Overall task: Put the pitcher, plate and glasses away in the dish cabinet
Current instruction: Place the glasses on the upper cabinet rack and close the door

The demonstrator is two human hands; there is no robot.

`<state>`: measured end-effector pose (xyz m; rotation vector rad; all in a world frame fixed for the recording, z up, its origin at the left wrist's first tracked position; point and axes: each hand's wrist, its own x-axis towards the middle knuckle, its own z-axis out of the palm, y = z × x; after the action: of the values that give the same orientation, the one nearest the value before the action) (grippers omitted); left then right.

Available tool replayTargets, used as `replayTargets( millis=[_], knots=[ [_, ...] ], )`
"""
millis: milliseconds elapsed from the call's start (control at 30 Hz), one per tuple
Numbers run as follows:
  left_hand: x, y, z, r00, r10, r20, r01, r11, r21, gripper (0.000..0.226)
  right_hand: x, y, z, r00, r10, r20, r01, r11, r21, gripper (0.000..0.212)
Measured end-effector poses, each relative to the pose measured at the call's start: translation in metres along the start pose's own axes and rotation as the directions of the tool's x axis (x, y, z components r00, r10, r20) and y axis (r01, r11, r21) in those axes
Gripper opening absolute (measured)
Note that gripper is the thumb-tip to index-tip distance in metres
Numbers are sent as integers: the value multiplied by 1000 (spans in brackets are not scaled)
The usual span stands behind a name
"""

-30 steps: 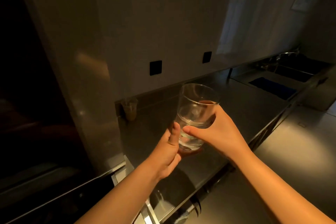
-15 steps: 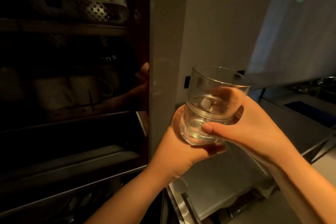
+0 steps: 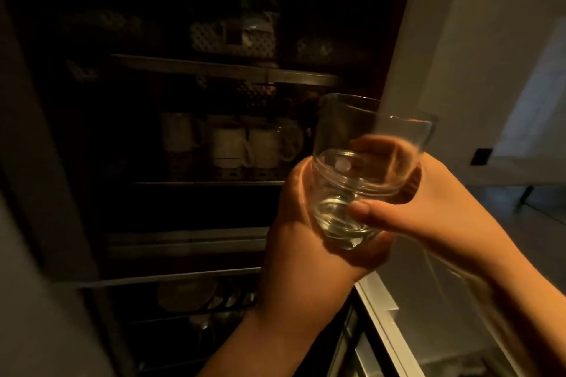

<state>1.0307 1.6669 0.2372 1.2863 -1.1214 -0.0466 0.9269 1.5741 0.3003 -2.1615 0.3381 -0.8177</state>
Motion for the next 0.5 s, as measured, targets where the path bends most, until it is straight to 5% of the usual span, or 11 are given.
replayTargets(
  millis=[233,500],
  knots=[
    [-22,13,-52,961,129,-246,-20,915,403,90,4,-40,57,987,-127,99,116,987,112,79],
    [-45,28,-103,909,237,-343,-63,891,450,117,10,-70,109,973,-191,128,176,977,116,83]
  ],
)
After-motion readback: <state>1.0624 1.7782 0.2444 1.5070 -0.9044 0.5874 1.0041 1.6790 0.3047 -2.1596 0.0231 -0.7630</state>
